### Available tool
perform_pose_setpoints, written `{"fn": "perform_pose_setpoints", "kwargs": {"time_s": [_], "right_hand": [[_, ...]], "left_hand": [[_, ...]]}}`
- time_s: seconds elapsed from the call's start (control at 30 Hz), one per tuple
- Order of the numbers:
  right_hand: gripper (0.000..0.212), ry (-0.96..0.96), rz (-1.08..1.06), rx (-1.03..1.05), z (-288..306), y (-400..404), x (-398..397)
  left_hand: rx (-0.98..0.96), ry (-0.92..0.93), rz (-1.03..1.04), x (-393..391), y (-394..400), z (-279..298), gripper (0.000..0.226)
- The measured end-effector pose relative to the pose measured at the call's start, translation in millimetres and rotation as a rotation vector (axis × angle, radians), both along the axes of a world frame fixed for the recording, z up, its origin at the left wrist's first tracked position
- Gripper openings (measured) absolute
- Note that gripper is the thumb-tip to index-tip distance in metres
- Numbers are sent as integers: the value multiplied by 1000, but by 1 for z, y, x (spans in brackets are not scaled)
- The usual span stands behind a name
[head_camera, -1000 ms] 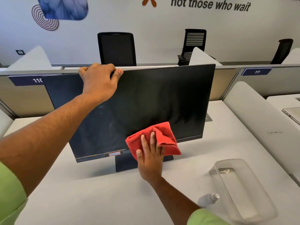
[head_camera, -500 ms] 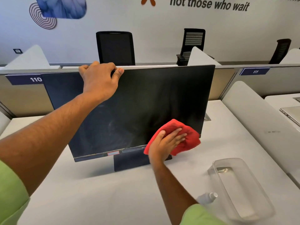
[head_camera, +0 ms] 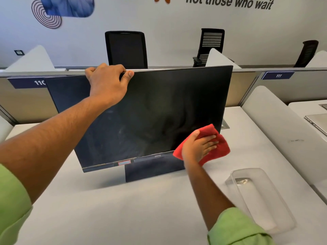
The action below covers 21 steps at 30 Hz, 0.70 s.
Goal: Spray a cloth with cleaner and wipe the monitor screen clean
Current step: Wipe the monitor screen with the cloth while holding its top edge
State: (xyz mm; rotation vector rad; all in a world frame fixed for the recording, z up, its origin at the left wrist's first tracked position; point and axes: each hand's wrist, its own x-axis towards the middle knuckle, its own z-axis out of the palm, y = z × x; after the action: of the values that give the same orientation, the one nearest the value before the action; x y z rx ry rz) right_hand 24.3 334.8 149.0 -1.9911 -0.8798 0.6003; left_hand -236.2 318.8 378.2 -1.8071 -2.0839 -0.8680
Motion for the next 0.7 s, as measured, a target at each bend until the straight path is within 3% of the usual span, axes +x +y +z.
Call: {"fn": "perform_pose_setpoints", "kwargs": {"time_s": [0.2, 0.4, 0.57, 0.7], "right_hand": [[74, -78, 53, -39, -2, -2, 41], [66, -68, 56, 91, -13, -43, -20], [72, -62, 152, -23, -26, -78, -62], [68, -97, 273, 0, -29, -104, -89]], "left_hand": [[-8, 14, 23, 5, 1, 0, 43], [-3, 18, 33, 4, 2, -1, 45], [3, 29, 30, 3, 2, -2, 46], [-2, 31, 37, 3, 1, -3, 46]]}}
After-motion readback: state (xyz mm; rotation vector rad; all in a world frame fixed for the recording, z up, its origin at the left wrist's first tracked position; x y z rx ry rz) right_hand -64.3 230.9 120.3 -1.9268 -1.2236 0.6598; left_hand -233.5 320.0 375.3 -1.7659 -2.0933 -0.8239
